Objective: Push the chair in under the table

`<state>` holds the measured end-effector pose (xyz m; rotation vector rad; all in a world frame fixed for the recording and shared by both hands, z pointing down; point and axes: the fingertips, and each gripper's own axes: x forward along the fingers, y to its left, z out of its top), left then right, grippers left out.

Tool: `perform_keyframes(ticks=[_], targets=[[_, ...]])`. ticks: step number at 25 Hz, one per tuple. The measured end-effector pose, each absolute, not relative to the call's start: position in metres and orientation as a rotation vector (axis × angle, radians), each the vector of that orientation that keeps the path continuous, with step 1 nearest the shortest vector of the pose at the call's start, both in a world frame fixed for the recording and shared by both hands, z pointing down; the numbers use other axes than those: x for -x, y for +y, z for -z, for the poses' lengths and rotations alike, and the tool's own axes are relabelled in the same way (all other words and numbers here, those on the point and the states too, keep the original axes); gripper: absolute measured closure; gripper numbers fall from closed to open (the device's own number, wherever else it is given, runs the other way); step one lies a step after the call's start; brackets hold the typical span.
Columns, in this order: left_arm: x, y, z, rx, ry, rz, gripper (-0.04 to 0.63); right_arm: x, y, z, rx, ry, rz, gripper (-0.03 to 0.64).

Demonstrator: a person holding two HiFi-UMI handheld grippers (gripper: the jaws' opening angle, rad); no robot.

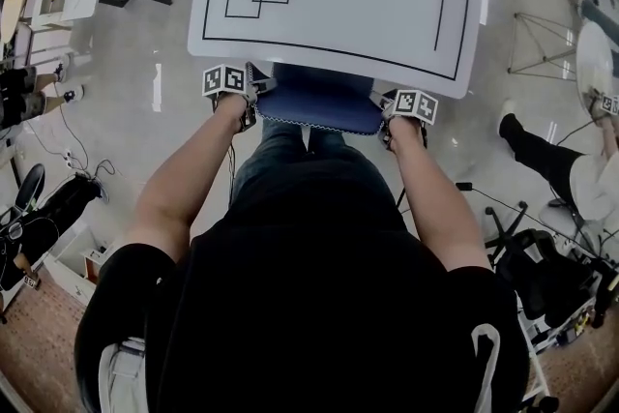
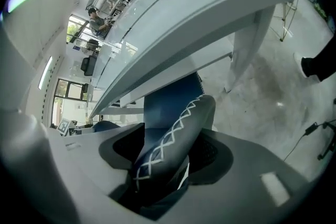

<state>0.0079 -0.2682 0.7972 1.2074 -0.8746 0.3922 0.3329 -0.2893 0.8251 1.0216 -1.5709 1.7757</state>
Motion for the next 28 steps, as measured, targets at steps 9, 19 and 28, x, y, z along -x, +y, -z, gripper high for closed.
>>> perform_keyframes(ticks=[9, 19, 28], targets=[[-0.003, -0.24, -0.813, -1.215, -0.881, -0.383, 0.313, -0.327, -0.27, -0.836, -1.033, -1.618, -1.779, 0.327], [-0.005, -0.244, -0.834, -1.24, -0.895, -0.398, 0.322, -0.332, -0.28, -0.853, -1.066, -1.647, -1.725, 0.331], [-0.003, -0.255, -0.837, -1.247, -0.892, -0.354, 0.313, -0.33, -0.287, -0.855, -1.113, -1.669, -1.789, 0.322]])
